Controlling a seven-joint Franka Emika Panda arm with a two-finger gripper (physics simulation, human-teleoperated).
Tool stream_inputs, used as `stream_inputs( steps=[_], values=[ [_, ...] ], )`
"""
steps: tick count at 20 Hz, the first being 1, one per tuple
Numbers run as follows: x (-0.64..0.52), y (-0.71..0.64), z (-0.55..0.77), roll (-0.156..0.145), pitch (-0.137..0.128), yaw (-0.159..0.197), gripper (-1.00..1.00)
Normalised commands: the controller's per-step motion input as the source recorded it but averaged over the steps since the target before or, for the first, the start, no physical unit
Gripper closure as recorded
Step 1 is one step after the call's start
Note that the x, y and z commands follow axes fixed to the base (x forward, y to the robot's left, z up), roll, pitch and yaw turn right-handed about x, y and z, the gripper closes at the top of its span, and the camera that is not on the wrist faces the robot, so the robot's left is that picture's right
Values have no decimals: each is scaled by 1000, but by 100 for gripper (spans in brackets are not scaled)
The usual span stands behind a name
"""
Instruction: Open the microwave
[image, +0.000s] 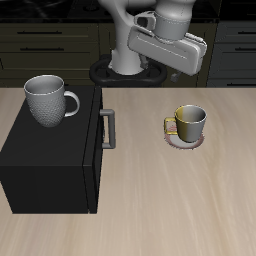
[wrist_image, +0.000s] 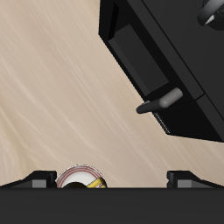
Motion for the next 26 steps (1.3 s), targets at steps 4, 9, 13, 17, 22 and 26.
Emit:
stream_inputs(
  steps=[4,9,13,17,22,26],
  values=[
    [-27,137,-6,-6,-47,-144,-100],
    [-23,41,48,-65,-75,-117,-100],
    [11,-6,134,-53,-67,-204,-100],
    [49,60,125,-13,-66,-158,-100],
    [13,33,-69,-25,-23,-163,-100],
    [-15,113,-193,-5,-7,-117,-100]
  ],
)
